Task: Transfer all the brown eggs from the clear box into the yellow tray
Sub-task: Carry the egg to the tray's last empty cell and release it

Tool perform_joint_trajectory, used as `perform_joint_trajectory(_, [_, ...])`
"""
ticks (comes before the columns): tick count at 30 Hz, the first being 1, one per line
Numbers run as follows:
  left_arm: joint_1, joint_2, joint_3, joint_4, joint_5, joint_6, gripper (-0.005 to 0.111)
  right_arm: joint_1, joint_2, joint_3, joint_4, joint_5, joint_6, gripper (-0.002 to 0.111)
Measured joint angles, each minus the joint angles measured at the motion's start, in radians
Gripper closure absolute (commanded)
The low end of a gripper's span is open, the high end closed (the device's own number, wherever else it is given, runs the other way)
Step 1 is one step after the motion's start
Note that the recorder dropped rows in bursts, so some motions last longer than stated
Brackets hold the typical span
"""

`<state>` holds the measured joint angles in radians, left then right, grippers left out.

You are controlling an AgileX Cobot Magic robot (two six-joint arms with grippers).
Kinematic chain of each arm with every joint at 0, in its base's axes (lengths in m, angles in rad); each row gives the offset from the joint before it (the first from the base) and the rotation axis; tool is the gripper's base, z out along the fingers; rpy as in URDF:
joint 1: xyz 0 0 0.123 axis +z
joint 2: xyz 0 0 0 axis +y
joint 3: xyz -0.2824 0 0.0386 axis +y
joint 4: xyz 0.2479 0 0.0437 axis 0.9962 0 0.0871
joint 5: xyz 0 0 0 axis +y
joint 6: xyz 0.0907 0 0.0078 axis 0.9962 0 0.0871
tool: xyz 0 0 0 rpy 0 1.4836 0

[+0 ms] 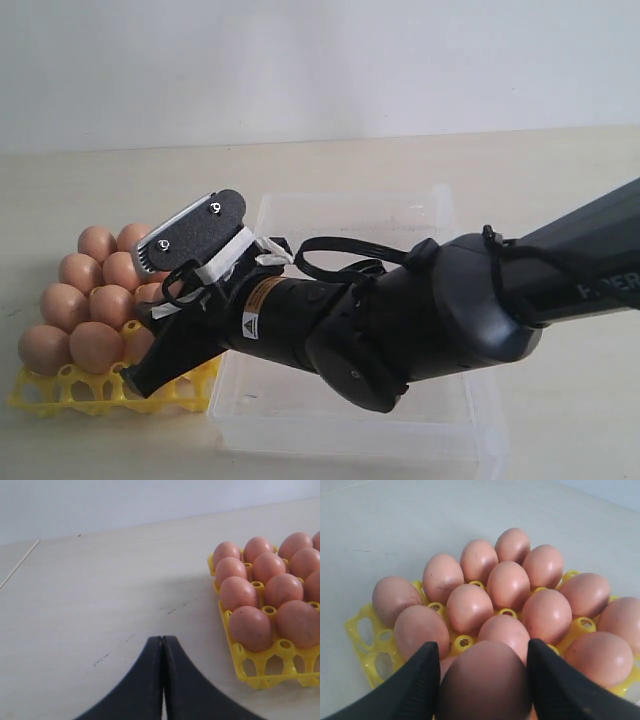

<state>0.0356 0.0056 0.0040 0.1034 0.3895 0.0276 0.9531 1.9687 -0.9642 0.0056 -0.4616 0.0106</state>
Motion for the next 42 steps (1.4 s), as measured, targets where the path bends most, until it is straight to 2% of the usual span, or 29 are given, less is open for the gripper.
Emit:
perform_joint_trajectory(12, [0.0, 0.0, 0.0, 0.0, 0.0, 0.0, 0.107, 0.0, 0.004, 0.0, 0.0, 0.031, 0.0, 0.086])
perform_joint_trajectory(21, [0.0, 0.0, 0.0, 0.0, 0.0, 0.0, 0.107, 0.0, 0.004, 0.0, 0.0, 0.031, 0.0, 0.053])
perform_joint_trajectory(28, [0.0, 0.0, 0.0, 0.0, 0.0, 0.0, 0.107, 0.0, 0.004, 0.0, 0.0, 0.031, 0.0, 0.051])
perform_joint_trajectory(31, [0.0, 0.0, 0.0, 0.0, 0.0, 0.0, 0.107, 0.0, 0.004, 0.0, 0.0, 0.031, 0.0, 0.054])
perform_joint_trajectory(33, [0.0, 0.0, 0.0, 0.0, 0.0, 0.0, 0.107, 0.0, -0.004, 0.0, 0.0, 0.04, -0.017, 0.06])
perform_joint_trajectory(41, [0.0, 0.0, 0.0, 0.0, 0.0, 0.0, 0.107, -0.03, -0.204, 0.0, 0.091, 0.249, -0.258, 0.108])
perform_joint_trajectory(42, [0.0, 0.0, 0.0, 0.0, 0.0, 0.0, 0.107, -0.047, -0.241, 0.0, 0.102, 0.295, -0.275, 0.108])
